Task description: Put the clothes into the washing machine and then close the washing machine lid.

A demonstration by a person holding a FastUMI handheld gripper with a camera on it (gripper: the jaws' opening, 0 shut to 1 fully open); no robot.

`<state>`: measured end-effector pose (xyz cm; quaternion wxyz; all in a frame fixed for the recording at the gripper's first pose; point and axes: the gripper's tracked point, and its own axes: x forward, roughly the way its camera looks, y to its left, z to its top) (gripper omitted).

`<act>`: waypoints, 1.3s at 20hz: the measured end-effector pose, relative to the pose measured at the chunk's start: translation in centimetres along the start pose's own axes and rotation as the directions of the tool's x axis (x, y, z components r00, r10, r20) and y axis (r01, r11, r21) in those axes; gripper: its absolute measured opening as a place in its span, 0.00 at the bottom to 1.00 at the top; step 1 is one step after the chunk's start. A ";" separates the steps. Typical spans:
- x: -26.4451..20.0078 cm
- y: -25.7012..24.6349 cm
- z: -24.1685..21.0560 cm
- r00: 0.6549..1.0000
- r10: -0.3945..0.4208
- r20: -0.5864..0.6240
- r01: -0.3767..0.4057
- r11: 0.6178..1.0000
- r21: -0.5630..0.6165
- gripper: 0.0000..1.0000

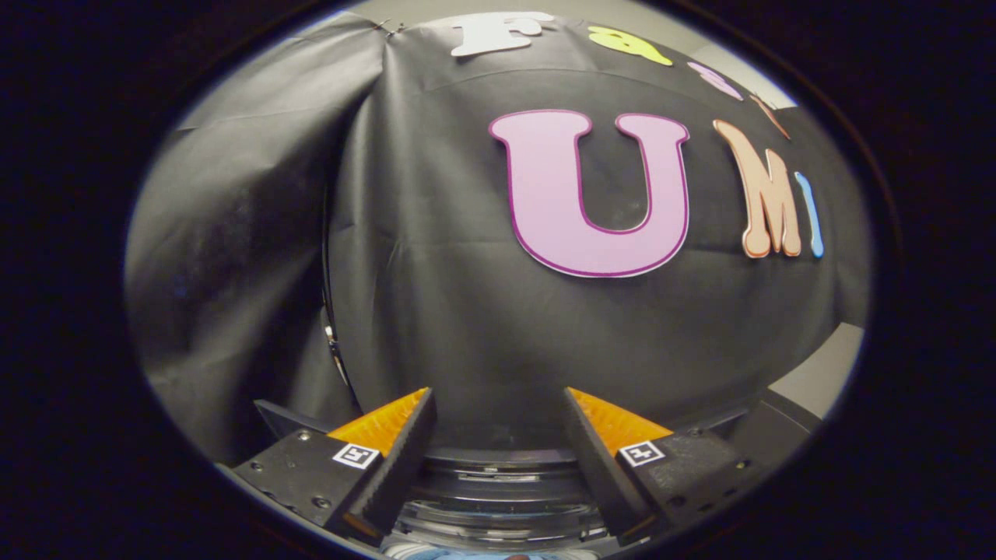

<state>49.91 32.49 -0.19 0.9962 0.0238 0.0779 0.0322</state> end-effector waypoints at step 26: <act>-3.8 -0.2 -0.2 0.999 -0.039 0.024 0.040 0.999 -0.006 0.97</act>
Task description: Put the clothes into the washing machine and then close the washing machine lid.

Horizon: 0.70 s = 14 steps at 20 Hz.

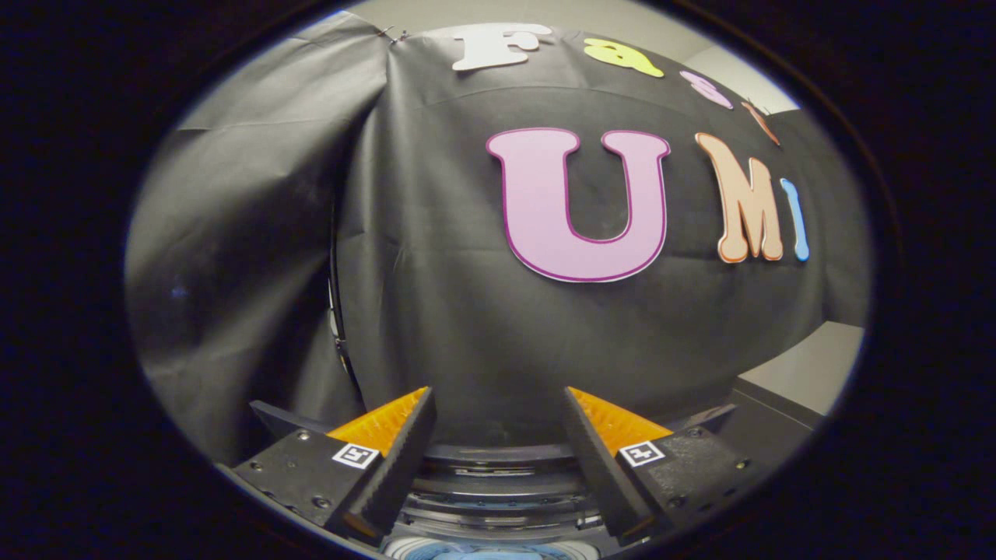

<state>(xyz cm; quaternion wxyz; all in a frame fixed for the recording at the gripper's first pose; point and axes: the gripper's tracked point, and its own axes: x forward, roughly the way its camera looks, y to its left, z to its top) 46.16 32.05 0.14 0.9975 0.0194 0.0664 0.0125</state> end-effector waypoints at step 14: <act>-2.6 0.2 -0.2 1.000 0.015 0.007 -0.015 1.000 -0.004 0.96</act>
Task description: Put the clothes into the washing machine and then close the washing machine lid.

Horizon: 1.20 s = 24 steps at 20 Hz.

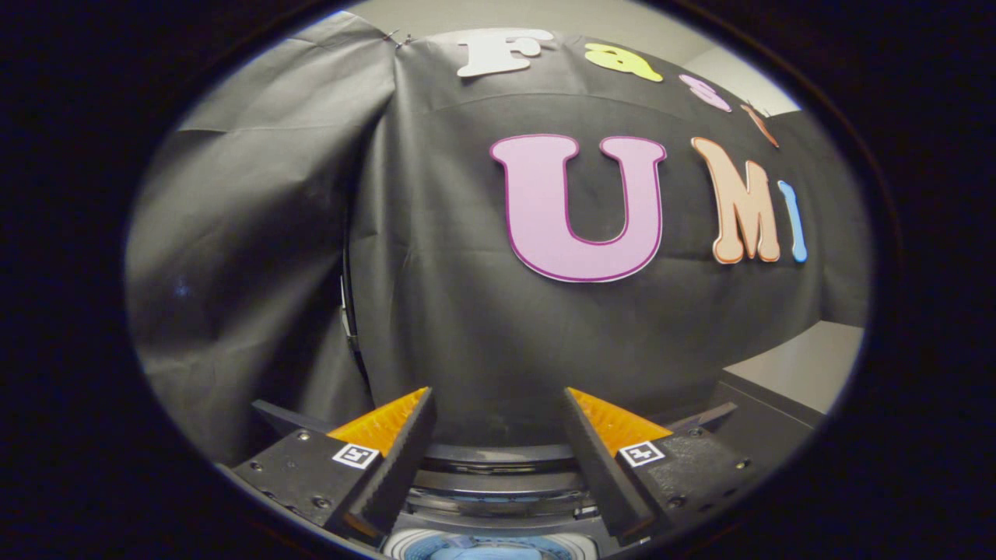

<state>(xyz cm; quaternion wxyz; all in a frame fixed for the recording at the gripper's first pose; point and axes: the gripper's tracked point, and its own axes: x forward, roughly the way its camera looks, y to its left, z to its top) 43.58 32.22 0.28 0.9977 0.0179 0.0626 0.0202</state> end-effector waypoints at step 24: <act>-4.3 0.0 -0.8 0.998 0.050 0.032 -0.050 0.999 -0.006 0.96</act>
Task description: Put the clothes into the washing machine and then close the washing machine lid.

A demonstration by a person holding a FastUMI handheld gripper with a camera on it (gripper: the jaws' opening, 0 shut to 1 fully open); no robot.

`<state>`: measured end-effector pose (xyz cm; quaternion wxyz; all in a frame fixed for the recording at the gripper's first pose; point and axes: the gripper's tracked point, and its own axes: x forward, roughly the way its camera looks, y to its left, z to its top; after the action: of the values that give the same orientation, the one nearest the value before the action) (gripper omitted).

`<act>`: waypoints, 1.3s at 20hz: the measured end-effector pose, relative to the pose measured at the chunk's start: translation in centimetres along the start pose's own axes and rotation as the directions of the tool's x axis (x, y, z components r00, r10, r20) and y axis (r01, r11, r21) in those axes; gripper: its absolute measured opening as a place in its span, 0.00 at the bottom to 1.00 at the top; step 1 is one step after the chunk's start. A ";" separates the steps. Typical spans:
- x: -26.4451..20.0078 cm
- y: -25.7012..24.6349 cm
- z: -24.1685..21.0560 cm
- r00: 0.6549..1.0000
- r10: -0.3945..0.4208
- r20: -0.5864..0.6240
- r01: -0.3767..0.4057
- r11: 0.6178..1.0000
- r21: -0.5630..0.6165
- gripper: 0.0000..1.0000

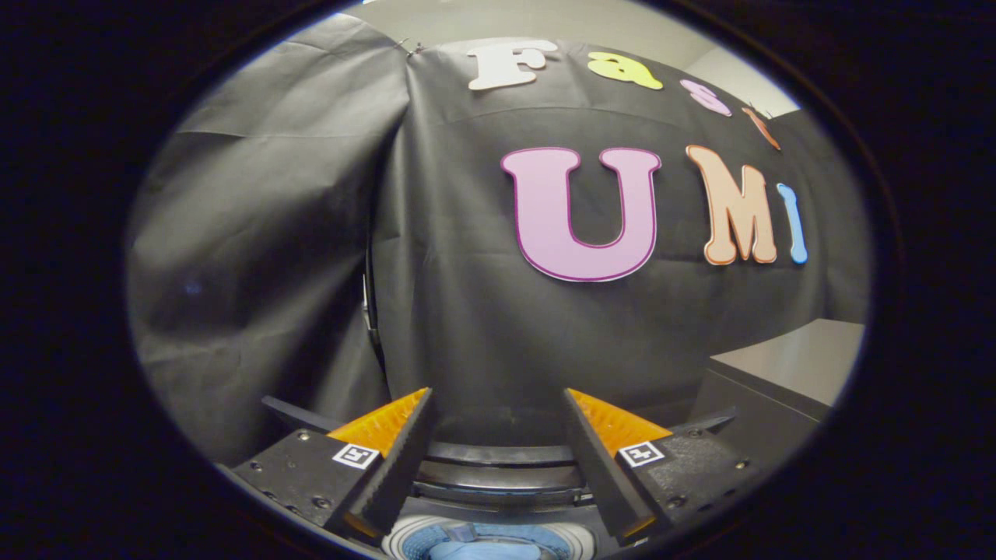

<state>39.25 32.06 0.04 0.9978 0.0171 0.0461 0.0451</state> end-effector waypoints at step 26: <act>-11.2 0.0 -10.3 0.993 -0.044 -0.112 0.048 0.998 0.030 0.97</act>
<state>27.16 31.36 -9.24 0.9940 0.0299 0.1028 0.0222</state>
